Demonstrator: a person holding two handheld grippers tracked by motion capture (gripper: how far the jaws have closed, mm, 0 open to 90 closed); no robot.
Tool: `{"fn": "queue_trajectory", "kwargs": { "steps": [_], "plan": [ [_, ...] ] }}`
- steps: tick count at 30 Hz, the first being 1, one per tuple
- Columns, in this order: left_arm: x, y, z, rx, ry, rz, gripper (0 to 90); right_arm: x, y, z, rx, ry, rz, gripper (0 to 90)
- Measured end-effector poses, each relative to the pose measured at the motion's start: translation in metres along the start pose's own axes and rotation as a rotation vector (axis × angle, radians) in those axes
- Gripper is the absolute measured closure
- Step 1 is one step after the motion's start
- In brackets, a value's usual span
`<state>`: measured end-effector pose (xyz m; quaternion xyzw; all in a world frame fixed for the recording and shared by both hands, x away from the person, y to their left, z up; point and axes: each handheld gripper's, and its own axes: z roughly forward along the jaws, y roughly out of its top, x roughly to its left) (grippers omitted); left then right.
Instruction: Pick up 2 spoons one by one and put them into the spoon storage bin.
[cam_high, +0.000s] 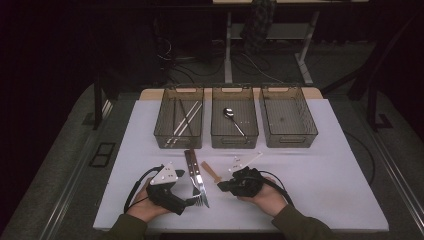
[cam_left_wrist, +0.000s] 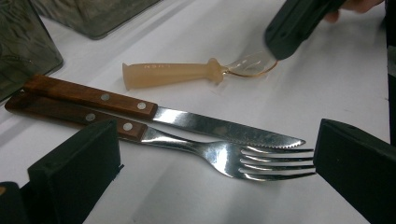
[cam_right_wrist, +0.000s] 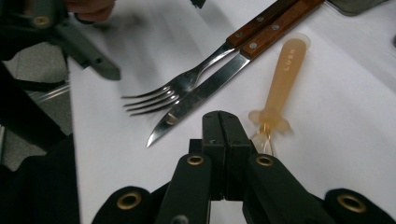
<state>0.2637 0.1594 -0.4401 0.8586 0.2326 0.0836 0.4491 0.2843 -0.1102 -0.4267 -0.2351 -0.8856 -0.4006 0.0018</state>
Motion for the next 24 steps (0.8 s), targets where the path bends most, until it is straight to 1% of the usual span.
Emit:
{"fn": "queue_trajectory", "kwargs": {
  "steps": [4, 8, 14, 17, 19, 21, 24],
  "plan": [
    [0.0, 0.0, -0.001, -0.005, 0.001, 0.0, 0.0, -0.003, 0.007, 0.016, 0.026, -0.024, -0.005, 89.3],
    [0.001, -0.001, -0.002, -0.005, 0.001, -0.002, 0.0, -0.004, 0.009, 0.025, 0.052, -0.049, -0.015, 89.2],
    [0.0, 0.0, -0.001, -0.003, 0.0, 0.002, 0.0, -0.005, 0.007, 0.029, 0.087, -0.082, -0.04, 89.2],
    [0.0, 0.0, -0.001, -0.002, 0.0, 0.001, 0.0, -0.003, 0.007, 0.029, 0.095, -0.097, -0.07, 89.2],
    [0.0, 0.0, -0.001, -0.003, 0.001, 0.0, 0.0, -0.002, 0.007, 0.03, 0.104, -0.111, -0.081, 89.3],
    [0.0, 0.0, -0.002, -0.004, 0.002, 0.0, 0.0, -0.002, 0.007, 0.03, 0.109, -0.114, -0.09, 89.3],
    [0.0, 0.0, -0.002, -0.005, 0.001, -0.001, 0.0, -0.003, 0.007, 0.029, 0.115, -0.139, -0.104, 89.3]
  ]
}}
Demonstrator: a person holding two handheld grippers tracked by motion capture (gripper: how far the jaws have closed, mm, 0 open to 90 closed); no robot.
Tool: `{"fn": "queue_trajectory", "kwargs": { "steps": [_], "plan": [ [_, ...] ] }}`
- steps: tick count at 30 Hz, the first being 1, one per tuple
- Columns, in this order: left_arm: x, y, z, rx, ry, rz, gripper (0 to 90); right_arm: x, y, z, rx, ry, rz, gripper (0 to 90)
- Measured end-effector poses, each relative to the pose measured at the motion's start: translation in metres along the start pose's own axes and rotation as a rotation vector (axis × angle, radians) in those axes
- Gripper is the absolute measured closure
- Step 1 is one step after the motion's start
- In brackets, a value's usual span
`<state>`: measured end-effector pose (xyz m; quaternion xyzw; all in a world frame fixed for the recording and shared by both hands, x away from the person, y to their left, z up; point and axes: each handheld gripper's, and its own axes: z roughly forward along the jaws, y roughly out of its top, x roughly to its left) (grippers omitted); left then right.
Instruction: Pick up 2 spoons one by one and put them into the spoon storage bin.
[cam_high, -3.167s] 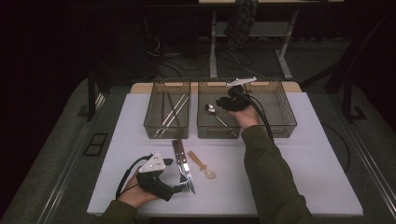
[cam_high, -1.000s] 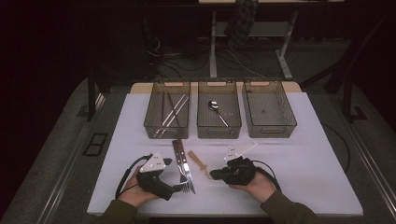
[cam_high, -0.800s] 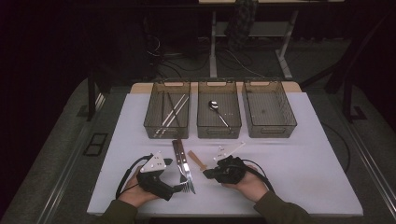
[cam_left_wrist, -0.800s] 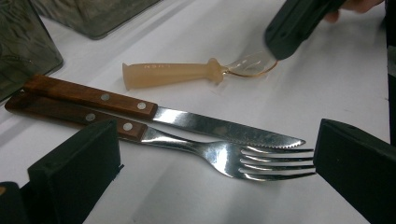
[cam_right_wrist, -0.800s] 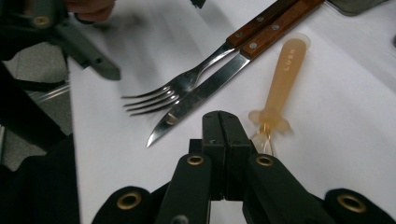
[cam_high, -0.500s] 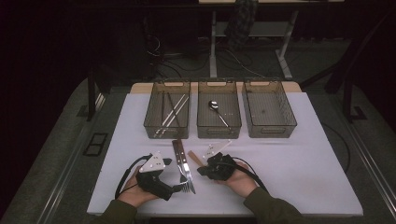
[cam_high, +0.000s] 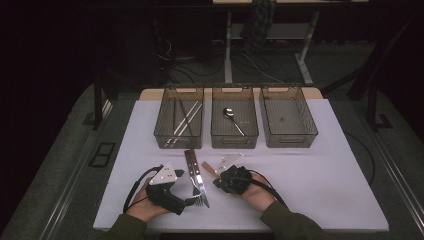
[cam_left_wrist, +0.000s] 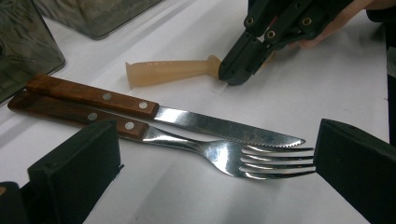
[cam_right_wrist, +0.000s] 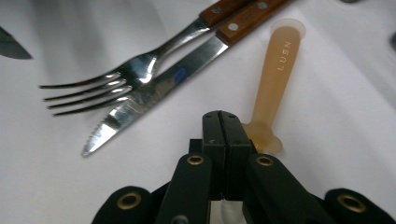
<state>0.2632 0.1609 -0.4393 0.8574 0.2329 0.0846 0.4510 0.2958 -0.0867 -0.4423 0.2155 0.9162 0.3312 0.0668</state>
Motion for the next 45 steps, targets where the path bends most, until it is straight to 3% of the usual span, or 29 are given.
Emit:
{"fn": "queue_trajectory", "kwargs": {
  "steps": [13, 23, 26, 29, 31, 38, 41, 45],
  "plan": [
    [0.0, 0.0, 0.0, 0.001, 0.0, 0.0, 0.0, -0.008, -0.002, -0.004, 0.024, -0.042, -0.023, 89.3],
    [0.0, 0.0, 0.0, 0.001, -0.001, 0.0, 0.0, -0.021, -0.007, -0.008, 0.027, -0.08, -0.004, 89.3],
    [0.0, 0.0, 0.0, 0.0, -0.001, 0.001, 0.0, -0.025, -0.008, -0.009, 0.021, -0.062, 0.015, 89.2],
    [0.0, 0.0, 0.0, -0.001, -0.002, 0.001, 0.0, -0.033, -0.01, -0.018, -0.044, 0.015, 0.1, 85.0],
    [0.0, 0.0, 0.0, 0.0, -0.002, 0.001, 0.0, -0.041, -0.011, -0.028, -0.085, 0.04, 0.14, 80.5],
    [0.0, 0.0, 0.001, 0.004, -0.005, 0.001, 0.0, -0.06, -0.026, -0.048, -0.103, 0.005, 0.21, 66.3],
    [0.0, 0.0, 0.001, 0.005, -0.005, 0.002, 0.0, -0.064, -0.033, -0.047, -0.093, 0.027, 0.245, 64.2],
    [0.0, 0.0, 0.001, 0.005, -0.005, 0.002, 0.0, -0.063, -0.034, -0.041, -0.072, 0.036, 0.251, 62.5]
  ]
}}
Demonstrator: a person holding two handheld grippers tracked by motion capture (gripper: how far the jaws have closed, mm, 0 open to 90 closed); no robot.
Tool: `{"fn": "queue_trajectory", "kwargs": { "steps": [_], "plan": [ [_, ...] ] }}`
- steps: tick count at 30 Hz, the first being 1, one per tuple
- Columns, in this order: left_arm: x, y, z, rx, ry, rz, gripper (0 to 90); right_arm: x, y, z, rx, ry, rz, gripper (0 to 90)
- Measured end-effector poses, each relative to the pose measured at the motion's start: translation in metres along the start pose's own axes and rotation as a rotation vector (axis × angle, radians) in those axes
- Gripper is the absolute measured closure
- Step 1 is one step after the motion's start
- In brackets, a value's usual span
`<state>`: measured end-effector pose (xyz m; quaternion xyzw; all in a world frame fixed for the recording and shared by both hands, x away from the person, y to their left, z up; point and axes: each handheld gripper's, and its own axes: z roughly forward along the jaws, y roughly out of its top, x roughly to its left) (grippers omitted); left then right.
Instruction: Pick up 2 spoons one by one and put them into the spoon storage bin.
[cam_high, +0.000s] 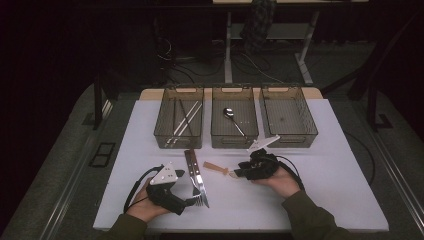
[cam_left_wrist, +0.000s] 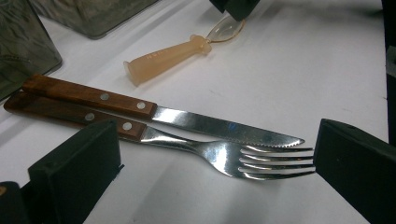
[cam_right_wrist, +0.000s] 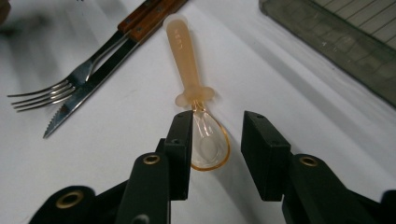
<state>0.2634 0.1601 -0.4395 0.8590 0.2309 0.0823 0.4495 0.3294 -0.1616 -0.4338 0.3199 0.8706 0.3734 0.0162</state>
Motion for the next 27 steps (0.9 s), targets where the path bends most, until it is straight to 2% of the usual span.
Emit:
{"fn": "queue_trajectory", "kwargs": {
  "steps": [7, 10, 16, 23, 27],
  "plan": [
    [0.0, 0.0, 0.0, -0.001, -0.001, 0.0, 0.0, 0.002, -0.003, 0.012, 0.04, -0.001, -0.007, 61.7],
    [0.0, 0.0, 0.0, -0.001, -0.002, 0.0, 0.0, 0.002, -0.004, 0.012, 0.039, -0.005, -0.011, 62.8],
    [-0.001, 0.0, 0.0, 0.0, -0.002, 0.0, 0.0, 0.008, -0.004, 0.013, 0.051, -0.022, -0.053, 68.6],
    [-0.001, 0.0, 0.0, 0.002, -0.001, 0.004, 0.0, 0.013, -0.006, 0.014, 0.041, -0.006, -0.057, 77.6],
    [-0.001, 0.0, 0.0, 0.002, 0.0, 0.003, 0.0, 0.016, -0.007, 0.015, 0.037, -0.009, -0.058, 79.1]
  ]
}}
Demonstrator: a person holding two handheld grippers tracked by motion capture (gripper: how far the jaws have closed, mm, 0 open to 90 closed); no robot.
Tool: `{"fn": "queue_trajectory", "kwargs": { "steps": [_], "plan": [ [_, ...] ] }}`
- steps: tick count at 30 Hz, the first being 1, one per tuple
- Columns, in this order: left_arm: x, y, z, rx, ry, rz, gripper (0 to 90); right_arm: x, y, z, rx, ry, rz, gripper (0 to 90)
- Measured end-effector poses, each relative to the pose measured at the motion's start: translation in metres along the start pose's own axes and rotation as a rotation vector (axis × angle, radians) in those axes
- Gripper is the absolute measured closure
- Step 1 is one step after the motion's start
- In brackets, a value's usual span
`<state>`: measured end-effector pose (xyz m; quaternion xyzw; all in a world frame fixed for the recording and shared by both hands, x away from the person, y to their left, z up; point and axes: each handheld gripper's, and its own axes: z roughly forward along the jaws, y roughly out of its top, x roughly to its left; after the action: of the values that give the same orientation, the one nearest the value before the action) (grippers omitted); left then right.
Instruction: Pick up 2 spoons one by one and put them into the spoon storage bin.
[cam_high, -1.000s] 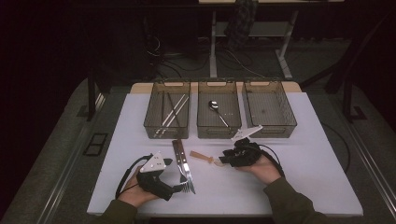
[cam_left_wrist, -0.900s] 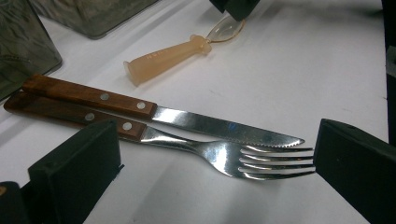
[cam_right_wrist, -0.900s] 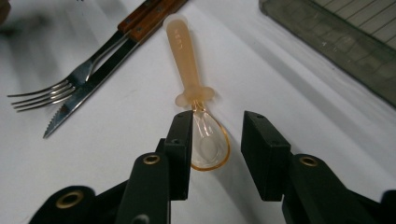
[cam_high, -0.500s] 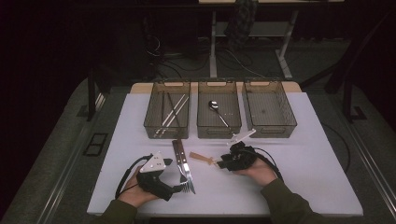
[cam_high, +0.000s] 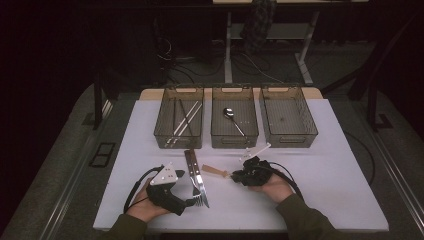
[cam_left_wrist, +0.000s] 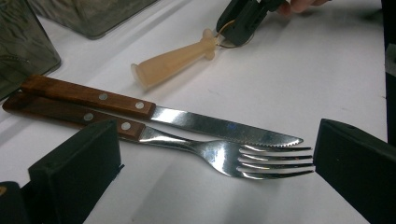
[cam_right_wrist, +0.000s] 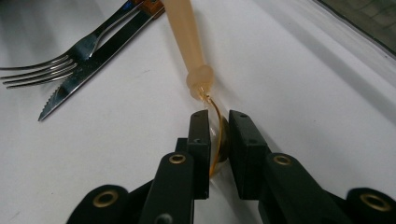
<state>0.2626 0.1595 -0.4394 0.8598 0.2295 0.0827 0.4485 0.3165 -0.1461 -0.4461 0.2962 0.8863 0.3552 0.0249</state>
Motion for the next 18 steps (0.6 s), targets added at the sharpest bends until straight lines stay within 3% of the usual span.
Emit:
{"fn": "queue_trajectory", "kwargs": {
  "steps": [18],
  "plan": [
    [0.0001, 0.0002, -0.0014, -0.007, -0.001, 0.001, 0.0, -0.0011, -0.0009, 0.0, -0.025, 0.0, 0.022, 82.2]
  ]
}}
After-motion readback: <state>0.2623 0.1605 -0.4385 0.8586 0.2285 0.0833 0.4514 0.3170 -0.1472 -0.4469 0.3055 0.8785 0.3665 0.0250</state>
